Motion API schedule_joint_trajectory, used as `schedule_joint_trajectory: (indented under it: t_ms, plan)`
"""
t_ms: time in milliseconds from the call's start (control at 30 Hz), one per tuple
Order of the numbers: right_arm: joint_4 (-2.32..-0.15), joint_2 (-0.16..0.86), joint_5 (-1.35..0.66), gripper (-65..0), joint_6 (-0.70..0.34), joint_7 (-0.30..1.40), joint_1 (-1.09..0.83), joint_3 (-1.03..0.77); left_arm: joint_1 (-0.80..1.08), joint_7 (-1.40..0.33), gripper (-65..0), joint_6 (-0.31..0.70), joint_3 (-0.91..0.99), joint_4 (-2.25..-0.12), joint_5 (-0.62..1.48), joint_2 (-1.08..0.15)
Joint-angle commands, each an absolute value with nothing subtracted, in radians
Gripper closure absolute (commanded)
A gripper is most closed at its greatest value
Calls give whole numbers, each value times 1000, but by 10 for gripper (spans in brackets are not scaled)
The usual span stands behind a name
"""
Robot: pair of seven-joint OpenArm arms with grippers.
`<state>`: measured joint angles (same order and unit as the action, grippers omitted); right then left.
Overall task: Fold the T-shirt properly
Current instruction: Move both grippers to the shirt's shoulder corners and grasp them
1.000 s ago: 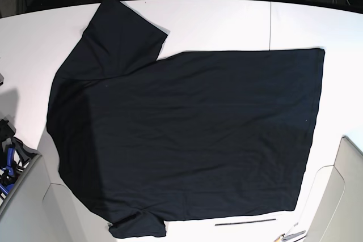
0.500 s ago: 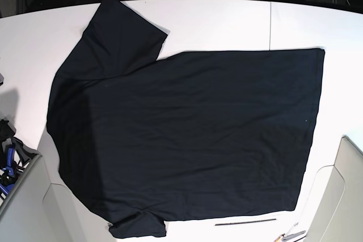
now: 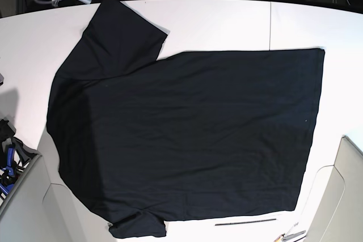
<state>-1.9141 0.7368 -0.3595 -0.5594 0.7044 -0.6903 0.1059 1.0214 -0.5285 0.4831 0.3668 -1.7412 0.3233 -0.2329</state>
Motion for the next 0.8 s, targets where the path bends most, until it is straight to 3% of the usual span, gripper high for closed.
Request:
schedule_joint_trajectory:
  t_ms: [0,267,467,600,767]
  plan:
    - [-1954,753,-394,0,-566,698,-696,68,1050,-530,-85,487,385,-1782,326,-238]
    - [-2066,703,-552,0,-561,737,-687,-250,1081,-611,-95,487,509,-1986,438,-235]
    - [-2034,611,-592,0,-546,749,-655,-458,1080,-613,-262,487,618,-2072,467,-236]
    - [-1950,580,-622,0,-546,761,-609,-497,1075,-609,-272,487,662,-2105,514,-236]
    - [-1801,580,-660,-303,-534,761,-574,-497,1040,-604,-352,486,673,-2107,517,-236]
